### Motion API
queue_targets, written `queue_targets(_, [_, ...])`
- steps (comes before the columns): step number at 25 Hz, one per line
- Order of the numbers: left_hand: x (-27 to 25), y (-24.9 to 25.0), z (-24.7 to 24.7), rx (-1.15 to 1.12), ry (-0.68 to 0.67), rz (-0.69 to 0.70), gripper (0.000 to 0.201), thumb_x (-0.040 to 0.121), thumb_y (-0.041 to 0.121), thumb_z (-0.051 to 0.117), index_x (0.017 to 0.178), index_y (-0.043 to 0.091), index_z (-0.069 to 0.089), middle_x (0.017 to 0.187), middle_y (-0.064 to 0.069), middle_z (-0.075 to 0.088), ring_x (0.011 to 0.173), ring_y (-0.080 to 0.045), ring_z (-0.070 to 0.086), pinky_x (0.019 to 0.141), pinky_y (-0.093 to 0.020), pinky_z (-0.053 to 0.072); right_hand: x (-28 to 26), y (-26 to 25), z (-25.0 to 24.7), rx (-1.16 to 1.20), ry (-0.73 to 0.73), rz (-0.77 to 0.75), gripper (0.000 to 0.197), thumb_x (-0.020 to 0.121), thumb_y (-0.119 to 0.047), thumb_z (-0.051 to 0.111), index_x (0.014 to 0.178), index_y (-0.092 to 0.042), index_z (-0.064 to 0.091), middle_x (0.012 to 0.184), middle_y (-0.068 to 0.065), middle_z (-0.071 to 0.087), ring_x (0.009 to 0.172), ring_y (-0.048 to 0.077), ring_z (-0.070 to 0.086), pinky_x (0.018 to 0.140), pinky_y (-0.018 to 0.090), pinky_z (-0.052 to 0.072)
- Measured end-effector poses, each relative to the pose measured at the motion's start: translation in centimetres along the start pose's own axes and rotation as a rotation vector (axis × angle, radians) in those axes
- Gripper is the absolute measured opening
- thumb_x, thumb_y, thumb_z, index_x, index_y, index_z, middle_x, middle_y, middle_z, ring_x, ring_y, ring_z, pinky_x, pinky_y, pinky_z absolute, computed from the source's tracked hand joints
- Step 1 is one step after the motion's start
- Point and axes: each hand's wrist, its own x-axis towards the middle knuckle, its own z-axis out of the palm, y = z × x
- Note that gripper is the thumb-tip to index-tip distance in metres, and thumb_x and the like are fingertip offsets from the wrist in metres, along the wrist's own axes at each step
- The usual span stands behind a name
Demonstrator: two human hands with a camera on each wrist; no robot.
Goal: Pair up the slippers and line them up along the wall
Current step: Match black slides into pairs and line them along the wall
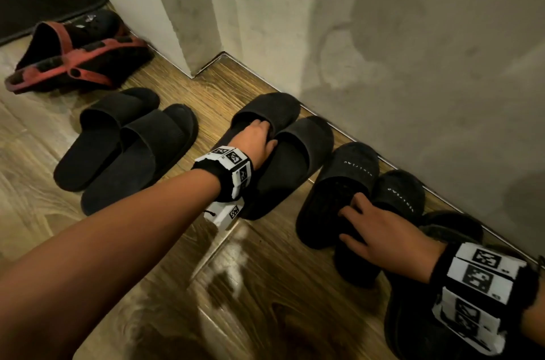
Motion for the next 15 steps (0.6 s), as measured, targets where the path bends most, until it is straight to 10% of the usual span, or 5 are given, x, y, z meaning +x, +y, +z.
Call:
queue_targets(6, [-2.7,-2.1,-1.3,-0.091,-0.032,0.011,0.044,0.094,0.027,0.051,0.133,0.008,0.046,0.134,-0.018,0.045,0.119,-0.035,0.053,0.105,-0.038,0.041,0.8,-0.2,-0.3,-0.002,0.0,0.034,0.046,0.092,-0.057,0.043,0.129,-0.031,0.043,0.116,-0.008,0.036,0.073,0.007,0.057,0.066,0.023,0.053])
queue_targets(11, [-6.9,-9.9,-6.2,-0.093,0.194,-0.073,0.024,0.089,0.038,0.056,0.099,0.016,0.053,0.097,-0.006,0.061,0.09,-0.025,0.061,0.079,-0.035,0.049,0.9,-0.9,-0.6,-0.062,-0.015,0.044,0.03,0.091,-0.06,0.036,0.104,-0.037,0.049,0.099,-0.014,0.045,0.075,0.003,0.056,0.063,0.02,0.05])
queue_targets(15, [-9.1,-18.8,-12.6,0.011,0.046,-0.175,0.03,0.083,0.043,0.066,0.079,0.017,0.052,0.075,-0.001,0.057,0.076,-0.026,0.06,0.071,-0.031,0.047,0.6,-1.2,-0.2,-0.201,-0.063,0.088,0.043,0.091,-0.066,0.028,0.112,-0.036,0.05,0.106,-0.012,0.052,0.089,0.003,0.06,0.067,0.017,0.047])
